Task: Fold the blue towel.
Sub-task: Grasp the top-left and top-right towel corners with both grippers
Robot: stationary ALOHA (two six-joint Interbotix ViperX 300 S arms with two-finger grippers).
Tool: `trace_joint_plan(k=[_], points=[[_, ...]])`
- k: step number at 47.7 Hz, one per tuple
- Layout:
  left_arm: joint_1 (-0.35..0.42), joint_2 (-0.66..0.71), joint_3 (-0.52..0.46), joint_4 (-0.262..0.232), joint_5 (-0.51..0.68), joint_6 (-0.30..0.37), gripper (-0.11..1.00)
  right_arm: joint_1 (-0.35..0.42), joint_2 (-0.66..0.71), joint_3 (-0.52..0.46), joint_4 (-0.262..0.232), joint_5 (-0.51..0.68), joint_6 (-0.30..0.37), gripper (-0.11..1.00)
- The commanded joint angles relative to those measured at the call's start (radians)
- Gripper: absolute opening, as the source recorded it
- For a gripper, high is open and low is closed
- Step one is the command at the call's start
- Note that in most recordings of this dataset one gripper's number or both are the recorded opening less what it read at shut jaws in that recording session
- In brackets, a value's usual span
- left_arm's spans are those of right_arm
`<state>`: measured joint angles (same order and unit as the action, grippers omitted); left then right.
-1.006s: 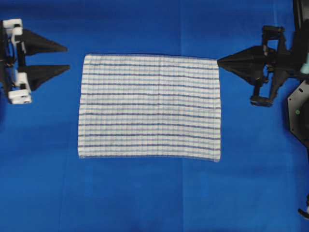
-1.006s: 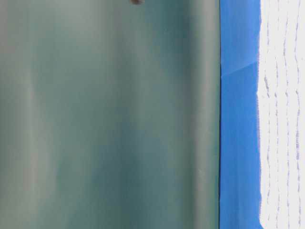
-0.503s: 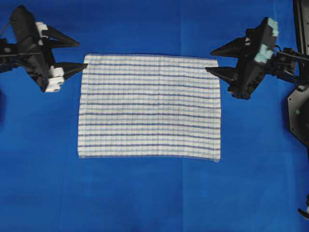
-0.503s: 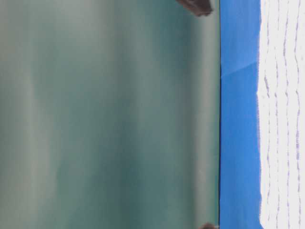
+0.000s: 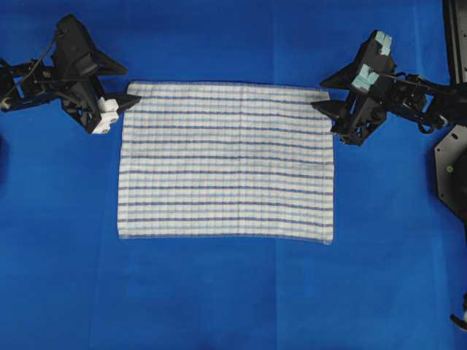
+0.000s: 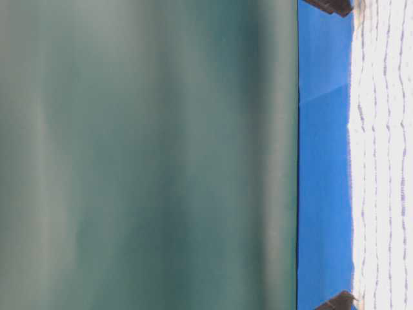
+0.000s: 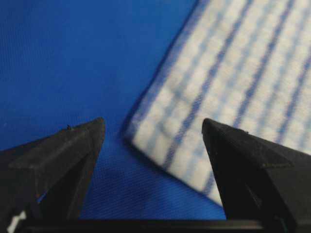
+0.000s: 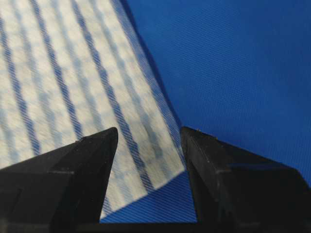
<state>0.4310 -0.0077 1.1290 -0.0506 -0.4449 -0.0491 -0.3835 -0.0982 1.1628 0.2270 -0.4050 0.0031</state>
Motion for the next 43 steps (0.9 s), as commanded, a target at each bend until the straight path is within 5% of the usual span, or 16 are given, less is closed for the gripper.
trace_joint_plan(k=[1, 31, 37, 43], points=[[0.011, 0.017, -0.015, -0.002, -0.025, -0.002, 0.77, -0.005, 0.006, -0.003, 0.006, -0.020, 0.000, 0.86], [0.012, 0.109, -0.026, -0.002, -0.035, -0.015, 0.73, -0.014, 0.046, 0.015, 0.031, -0.029, -0.002, 0.84], [0.009, 0.117, -0.026, -0.002, -0.017, -0.049, 0.54, -0.011, 0.046, 0.015, 0.031, -0.029, -0.003, 0.71], [-0.005, 0.117, -0.026, 0.000, 0.002, -0.052, 0.22, -0.003, 0.046, 0.015, 0.029, -0.031, -0.005, 0.35]])
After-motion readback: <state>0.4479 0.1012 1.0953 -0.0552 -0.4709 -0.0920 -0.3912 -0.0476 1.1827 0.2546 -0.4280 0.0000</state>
